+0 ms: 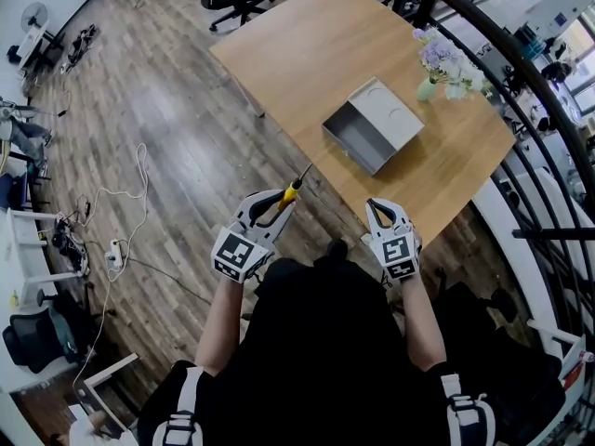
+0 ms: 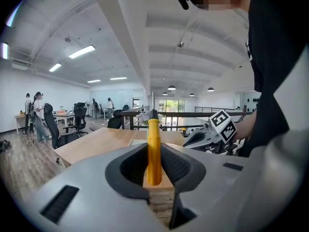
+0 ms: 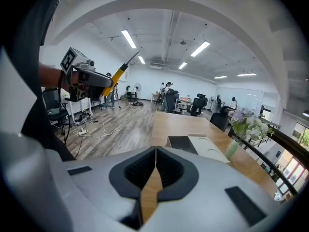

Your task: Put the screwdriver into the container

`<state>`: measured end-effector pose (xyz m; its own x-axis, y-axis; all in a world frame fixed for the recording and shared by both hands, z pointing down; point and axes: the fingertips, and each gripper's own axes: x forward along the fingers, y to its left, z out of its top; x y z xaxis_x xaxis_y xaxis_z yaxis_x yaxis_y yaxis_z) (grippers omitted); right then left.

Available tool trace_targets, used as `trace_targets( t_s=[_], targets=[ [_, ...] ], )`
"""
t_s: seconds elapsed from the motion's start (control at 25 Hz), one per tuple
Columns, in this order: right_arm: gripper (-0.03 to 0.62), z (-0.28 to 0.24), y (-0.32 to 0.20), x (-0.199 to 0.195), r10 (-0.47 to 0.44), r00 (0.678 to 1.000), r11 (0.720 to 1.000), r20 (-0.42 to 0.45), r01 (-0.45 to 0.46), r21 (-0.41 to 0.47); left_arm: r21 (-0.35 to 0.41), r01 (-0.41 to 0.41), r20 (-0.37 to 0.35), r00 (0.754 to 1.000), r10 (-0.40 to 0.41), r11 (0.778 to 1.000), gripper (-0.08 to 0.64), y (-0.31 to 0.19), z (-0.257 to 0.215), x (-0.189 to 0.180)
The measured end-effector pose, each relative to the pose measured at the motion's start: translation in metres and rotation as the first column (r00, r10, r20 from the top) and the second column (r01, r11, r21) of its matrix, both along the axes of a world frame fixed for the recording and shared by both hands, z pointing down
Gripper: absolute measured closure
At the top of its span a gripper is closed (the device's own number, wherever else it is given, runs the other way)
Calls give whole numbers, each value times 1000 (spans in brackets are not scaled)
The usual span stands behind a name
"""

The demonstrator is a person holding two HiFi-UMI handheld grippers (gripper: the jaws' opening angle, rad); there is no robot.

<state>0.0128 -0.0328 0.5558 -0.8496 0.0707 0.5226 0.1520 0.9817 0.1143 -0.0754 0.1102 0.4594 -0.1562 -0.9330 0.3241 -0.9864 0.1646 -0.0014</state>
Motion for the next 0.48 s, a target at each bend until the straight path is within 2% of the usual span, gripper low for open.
trace_targets(
  t_s=[0.48],
  targets=[
    [566, -4, -24, 1, -27, 999, 999, 31, 26, 28, -23, -45, 15, 999, 45, 999, 468, -37, 4, 13]
  ],
)
